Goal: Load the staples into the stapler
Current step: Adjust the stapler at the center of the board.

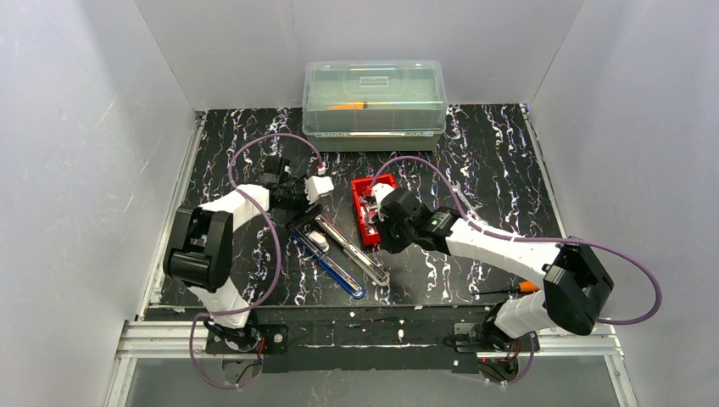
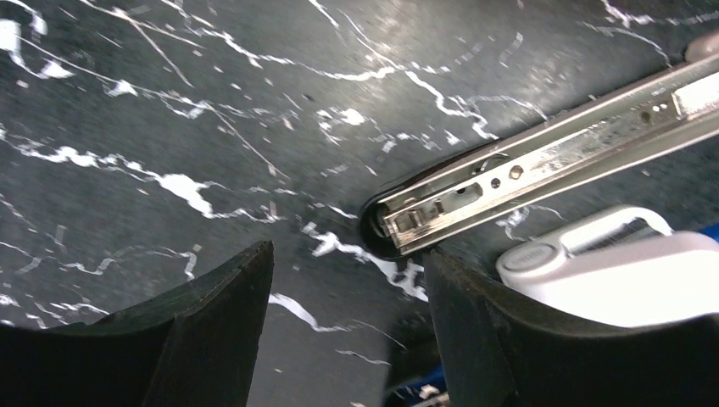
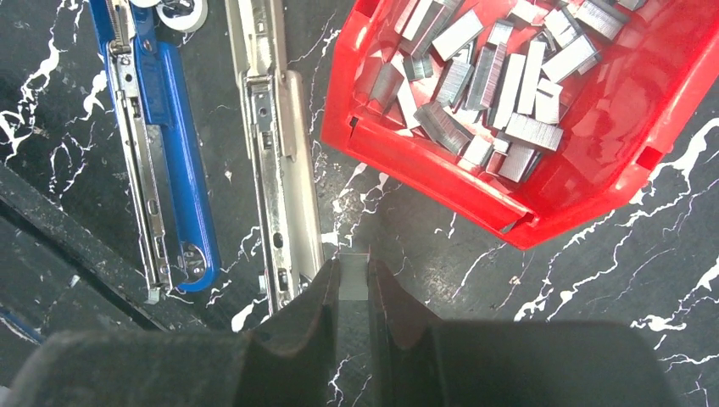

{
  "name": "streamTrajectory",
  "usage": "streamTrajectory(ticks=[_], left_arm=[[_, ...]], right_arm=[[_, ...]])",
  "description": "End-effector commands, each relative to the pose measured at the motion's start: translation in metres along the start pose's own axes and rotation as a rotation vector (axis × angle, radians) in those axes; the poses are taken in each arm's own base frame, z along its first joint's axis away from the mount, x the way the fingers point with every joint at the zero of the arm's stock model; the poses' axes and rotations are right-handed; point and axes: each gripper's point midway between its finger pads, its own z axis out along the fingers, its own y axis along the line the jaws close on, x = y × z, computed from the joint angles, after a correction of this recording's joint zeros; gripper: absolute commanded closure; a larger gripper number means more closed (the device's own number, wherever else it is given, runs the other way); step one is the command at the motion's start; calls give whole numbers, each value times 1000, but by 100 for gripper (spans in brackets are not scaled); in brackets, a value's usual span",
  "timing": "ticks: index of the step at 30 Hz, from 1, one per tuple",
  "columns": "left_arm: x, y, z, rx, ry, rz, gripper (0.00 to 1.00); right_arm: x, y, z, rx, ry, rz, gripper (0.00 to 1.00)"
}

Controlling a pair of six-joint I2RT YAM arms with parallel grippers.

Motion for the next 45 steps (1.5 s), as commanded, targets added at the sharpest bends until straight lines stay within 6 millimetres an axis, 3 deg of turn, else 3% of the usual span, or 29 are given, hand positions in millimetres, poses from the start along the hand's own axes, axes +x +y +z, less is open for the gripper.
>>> streamTrajectory(ticks=[1,5,10,21,45], left_arm=[[-31,35,-3,-76,-71,41,36],[-42,45,0,-83,-93,37,36],[-51,35,-4,-56,-113,-23,34],[-37,10,-24,-75,-57,-276,21],[-25,6,-26,-81,-6,-286,19]], right_arm=[[-13,7,-7,-35,-79,2,79],[-12,9,-5,-49,-76,0,79],[-7,15,2,-77,-55,16,80],[1,36,1,-67,-112,-71,82],[9,43,11,-105,-164,-70,82]])
